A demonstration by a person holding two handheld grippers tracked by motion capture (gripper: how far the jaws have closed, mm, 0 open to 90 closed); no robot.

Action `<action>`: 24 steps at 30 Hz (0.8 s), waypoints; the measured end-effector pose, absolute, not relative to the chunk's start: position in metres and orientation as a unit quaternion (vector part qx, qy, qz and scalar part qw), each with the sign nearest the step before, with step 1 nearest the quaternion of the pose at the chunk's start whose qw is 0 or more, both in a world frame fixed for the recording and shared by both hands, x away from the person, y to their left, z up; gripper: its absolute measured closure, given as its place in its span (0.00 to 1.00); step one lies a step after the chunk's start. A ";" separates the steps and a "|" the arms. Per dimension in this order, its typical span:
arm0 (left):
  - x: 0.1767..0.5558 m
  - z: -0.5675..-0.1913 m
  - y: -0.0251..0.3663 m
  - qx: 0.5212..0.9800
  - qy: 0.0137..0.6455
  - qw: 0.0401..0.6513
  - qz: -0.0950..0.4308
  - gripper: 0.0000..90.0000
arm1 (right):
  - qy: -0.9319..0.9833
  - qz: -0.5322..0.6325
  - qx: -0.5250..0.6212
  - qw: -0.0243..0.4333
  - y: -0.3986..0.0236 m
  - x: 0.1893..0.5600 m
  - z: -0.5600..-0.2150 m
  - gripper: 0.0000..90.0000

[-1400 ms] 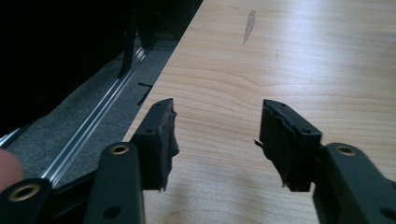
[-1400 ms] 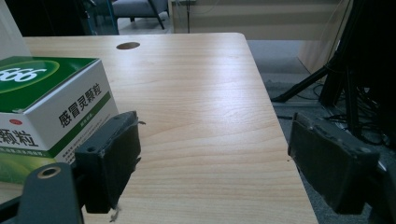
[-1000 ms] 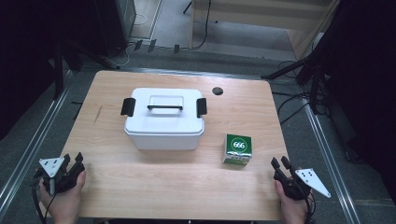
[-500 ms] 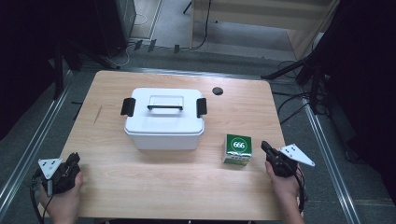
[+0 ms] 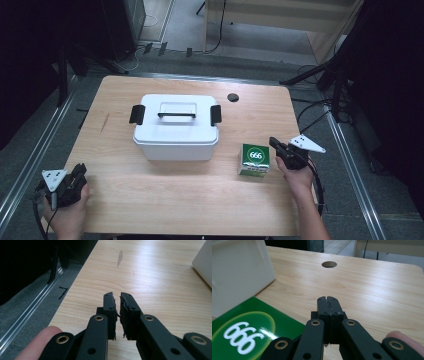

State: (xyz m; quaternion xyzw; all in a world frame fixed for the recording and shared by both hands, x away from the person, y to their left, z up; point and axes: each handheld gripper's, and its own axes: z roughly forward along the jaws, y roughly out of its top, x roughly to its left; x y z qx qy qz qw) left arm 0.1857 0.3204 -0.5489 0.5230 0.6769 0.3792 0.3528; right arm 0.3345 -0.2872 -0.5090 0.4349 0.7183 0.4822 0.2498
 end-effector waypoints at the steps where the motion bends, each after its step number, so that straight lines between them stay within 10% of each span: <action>1: 0.186 -0.549 0.320 0.523 0.676 0.353 0.379 0.93 | 0.727 0.469 0.435 0.248 -0.283 0.338 -0.509 1.00; 24: 0.186 -0.549 0.320 0.526 0.673 0.357 0.378 0.92 | 0.772 0.505 0.343 0.175 -0.252 0.308 -0.522 1.00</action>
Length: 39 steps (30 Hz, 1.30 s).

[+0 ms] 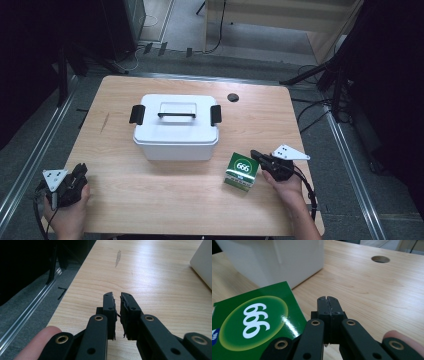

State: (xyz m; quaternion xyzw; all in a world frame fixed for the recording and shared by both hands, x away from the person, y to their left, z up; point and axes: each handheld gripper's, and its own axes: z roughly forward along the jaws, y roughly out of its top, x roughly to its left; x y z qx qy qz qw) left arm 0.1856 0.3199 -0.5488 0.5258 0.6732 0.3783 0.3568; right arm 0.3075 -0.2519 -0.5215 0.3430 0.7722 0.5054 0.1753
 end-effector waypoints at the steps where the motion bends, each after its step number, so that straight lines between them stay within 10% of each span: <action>1: 0.186 -0.549 0.320 0.526 0.673 0.357 0.378 0.92 | 0.773 0.514 0.334 0.162 -0.248 0.305 -0.522 1.00; 14: 0.182 -0.544 0.306 0.537 0.660 0.375 0.368 0.93 | 0.786 0.528 0.282 0.156 -0.236 0.290 -0.517 1.00; 39: 0.208 -0.541 0.121 0.678 0.530 0.444 0.250 1.00 | 0.715 0.466 0.469 0.229 -0.236 0.214 -0.530 1.00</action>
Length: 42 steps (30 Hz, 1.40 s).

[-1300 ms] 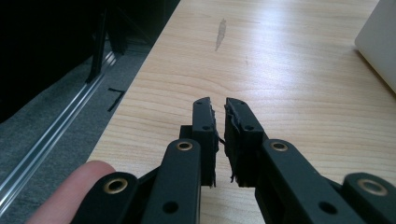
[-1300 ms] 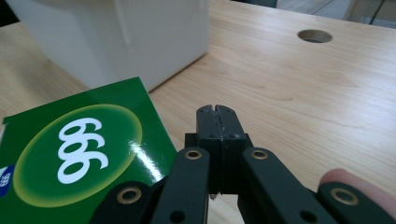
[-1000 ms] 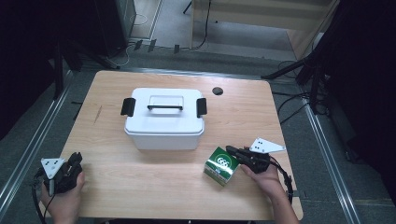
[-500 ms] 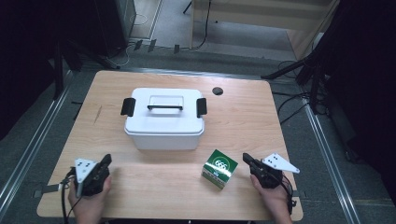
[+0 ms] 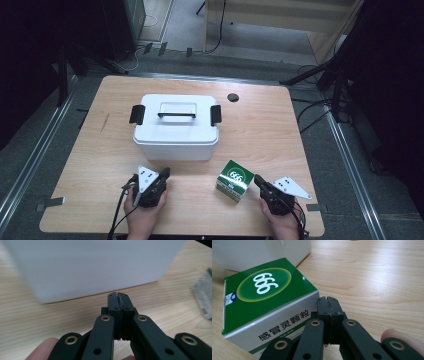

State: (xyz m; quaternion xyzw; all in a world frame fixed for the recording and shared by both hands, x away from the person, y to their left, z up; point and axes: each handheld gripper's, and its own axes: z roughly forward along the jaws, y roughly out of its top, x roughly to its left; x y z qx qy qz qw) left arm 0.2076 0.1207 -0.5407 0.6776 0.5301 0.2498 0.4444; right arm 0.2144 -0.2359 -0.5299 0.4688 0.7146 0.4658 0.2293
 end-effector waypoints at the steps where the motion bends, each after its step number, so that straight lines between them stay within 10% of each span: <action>1: 0.210 -0.540 0.114 0.682 0.524 0.446 0.248 1.00 | 0.714 0.466 0.469 0.231 -0.235 0.215 -0.530 1.00; 16: 0.214 -0.535 0.031 0.757 0.416 0.467 0.189 1.00 | 0.726 0.473 0.449 0.220 -0.215 0.215 -0.530 1.00; 36: 0.182 -0.536 0.052 0.761 0.414 0.463 0.187 1.00 | 0.740 0.467 0.437 0.207 -0.197 0.192 -0.534 1.00; 42: 0.180 -0.538 0.073 0.742 0.436 0.465 0.206 0.73 | 0.708 0.482 0.454 0.246 -0.212 0.193 -0.529 0.67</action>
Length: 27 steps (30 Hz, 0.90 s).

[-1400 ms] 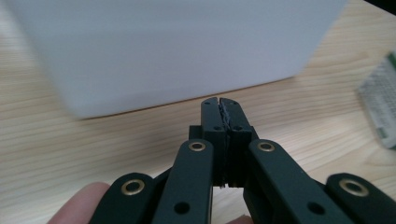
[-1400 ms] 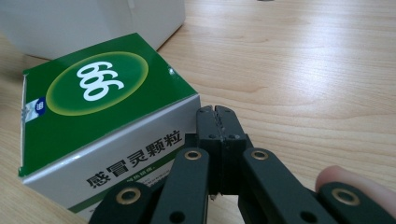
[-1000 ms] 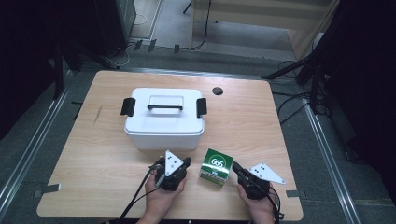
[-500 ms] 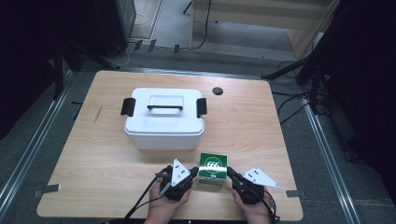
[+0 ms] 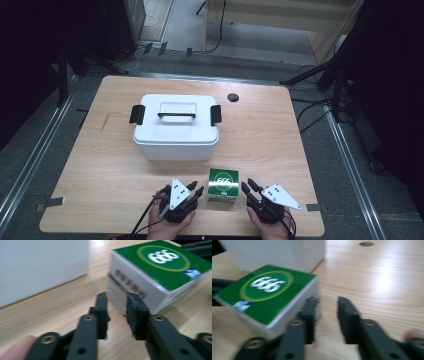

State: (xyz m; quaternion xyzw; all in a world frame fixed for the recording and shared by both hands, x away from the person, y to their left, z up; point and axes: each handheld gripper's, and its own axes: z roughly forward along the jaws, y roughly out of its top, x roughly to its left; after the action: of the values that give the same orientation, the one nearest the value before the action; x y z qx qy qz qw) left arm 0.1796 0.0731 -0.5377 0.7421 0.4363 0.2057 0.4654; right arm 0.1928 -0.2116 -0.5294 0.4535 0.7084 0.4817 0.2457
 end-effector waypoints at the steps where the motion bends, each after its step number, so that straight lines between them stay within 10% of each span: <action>1: 0.180 -0.537 0.078 0.739 0.443 0.462 0.213 0.67 | 0.705 0.480 0.457 0.253 -0.214 0.193 -0.529 0.60; 7: 0.180 -0.534 0.119 0.716 0.476 0.450 0.241 0.29 | 0.693 0.469 0.464 0.291 -0.236 0.198 -0.520 0.22; 14: 0.186 -0.530 0.173 0.680 0.531 0.420 0.281 0.04 | 0.679 0.466 0.478 0.306 -0.257 0.204 -0.515 0.05; 27: 0.189 -0.525 0.241 0.613 0.589 0.417 0.321 0.01 | 0.668 0.452 0.493 0.326 -0.283 0.217 -0.505 0.00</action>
State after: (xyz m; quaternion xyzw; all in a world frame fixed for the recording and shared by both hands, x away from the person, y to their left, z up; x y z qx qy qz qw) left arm 0.1891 0.2415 -0.5247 0.6133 0.5891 0.3211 0.4168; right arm 0.2174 -0.2834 -0.5047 0.4928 0.6681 0.4524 0.3259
